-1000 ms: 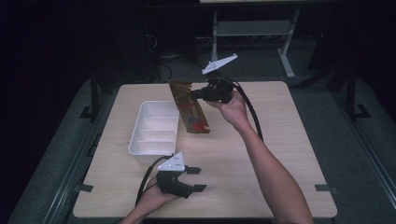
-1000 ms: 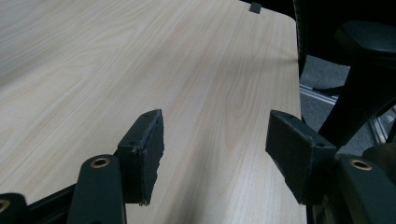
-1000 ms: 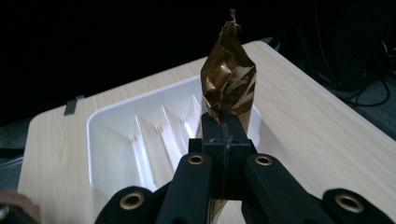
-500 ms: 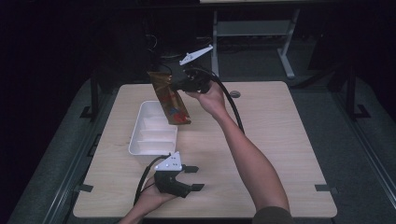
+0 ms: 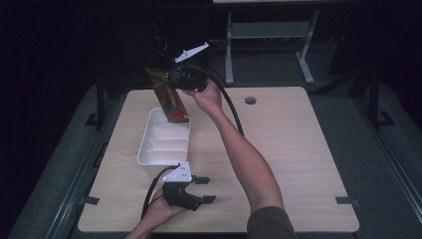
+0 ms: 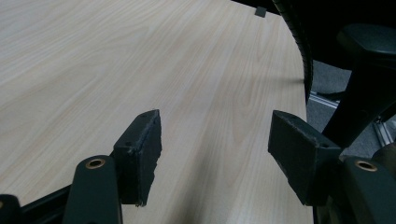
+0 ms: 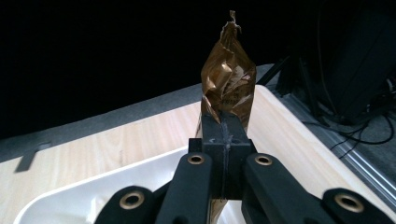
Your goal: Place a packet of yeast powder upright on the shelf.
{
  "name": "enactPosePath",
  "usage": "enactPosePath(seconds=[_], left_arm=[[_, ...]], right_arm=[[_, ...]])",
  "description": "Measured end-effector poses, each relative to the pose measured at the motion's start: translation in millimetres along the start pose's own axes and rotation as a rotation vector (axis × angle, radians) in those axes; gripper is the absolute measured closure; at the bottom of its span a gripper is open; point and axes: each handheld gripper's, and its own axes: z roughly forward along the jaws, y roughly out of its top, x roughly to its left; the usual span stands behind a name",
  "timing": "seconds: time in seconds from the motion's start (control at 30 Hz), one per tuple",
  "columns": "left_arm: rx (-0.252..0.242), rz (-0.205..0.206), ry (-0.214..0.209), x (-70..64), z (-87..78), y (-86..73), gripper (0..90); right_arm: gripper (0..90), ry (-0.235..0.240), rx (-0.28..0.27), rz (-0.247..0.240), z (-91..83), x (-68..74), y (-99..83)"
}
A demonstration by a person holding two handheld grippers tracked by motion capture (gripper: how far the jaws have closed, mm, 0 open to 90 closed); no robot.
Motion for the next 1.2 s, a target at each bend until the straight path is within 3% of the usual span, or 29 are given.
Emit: enactPosePath(seconds=[0.2, 0.37, 0.63, 0.87, 1.2], left_arm=[[-0.006, -0.007, -0.003, 0.0, -0.4, -0.3, 34.3], [-0.001, -0.001, 0.003, 1.1, -0.9, -1.4, 34.1], [0.004, 0.001, 0.005, 0.9, 0.6, -2.3, 34.1], [0.008, 0.003, 0.004, 0.9, 1.2, -2.2, 34.0], [0.014, 0.009, 0.003, -0.6, 3.1, -2.0, 34.0]], right_arm=[[90.0, -0.009, -0.029, 0.032, 15.4, -11.8, 0.1], [90.0, -0.041, 0.020, 0.042, 34.1, -19.3, -12.6], [90.0, -0.043, 0.018, 0.090, 49.1, -24.5, -32.8], [89.4, -0.056, 0.068, 0.141, 55.8, -28.3, -48.6], [89.3, -0.027, 0.043, 0.188, 55.8, -25.0, -59.2]])
